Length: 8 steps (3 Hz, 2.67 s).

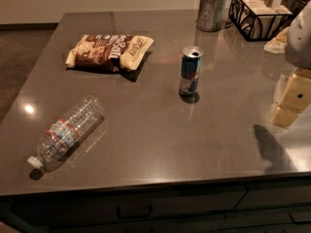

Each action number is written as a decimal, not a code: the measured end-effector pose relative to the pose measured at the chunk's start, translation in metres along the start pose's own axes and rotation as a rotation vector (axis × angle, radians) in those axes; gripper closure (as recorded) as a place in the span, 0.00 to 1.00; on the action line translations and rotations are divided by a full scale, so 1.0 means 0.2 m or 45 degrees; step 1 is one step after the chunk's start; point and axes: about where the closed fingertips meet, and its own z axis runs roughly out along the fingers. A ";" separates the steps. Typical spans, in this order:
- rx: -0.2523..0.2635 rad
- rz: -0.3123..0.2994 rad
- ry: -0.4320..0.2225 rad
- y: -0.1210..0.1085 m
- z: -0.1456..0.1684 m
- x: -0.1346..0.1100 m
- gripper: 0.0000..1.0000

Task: Move water bottle near redbull can

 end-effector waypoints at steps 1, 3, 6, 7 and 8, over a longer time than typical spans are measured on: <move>0.000 0.000 0.000 0.00 0.00 0.00 0.00; 0.018 -0.178 -0.085 -0.05 0.10 -0.35 0.00; -0.097 -0.624 -0.182 0.11 0.37 -1.14 0.00; -0.157 -0.760 -0.181 0.24 0.45 -1.33 0.00; -0.215 -0.875 -0.161 0.38 0.55 -1.47 0.00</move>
Offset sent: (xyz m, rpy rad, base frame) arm 0.0278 0.0532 -0.0035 0.0119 -0.0388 0.1307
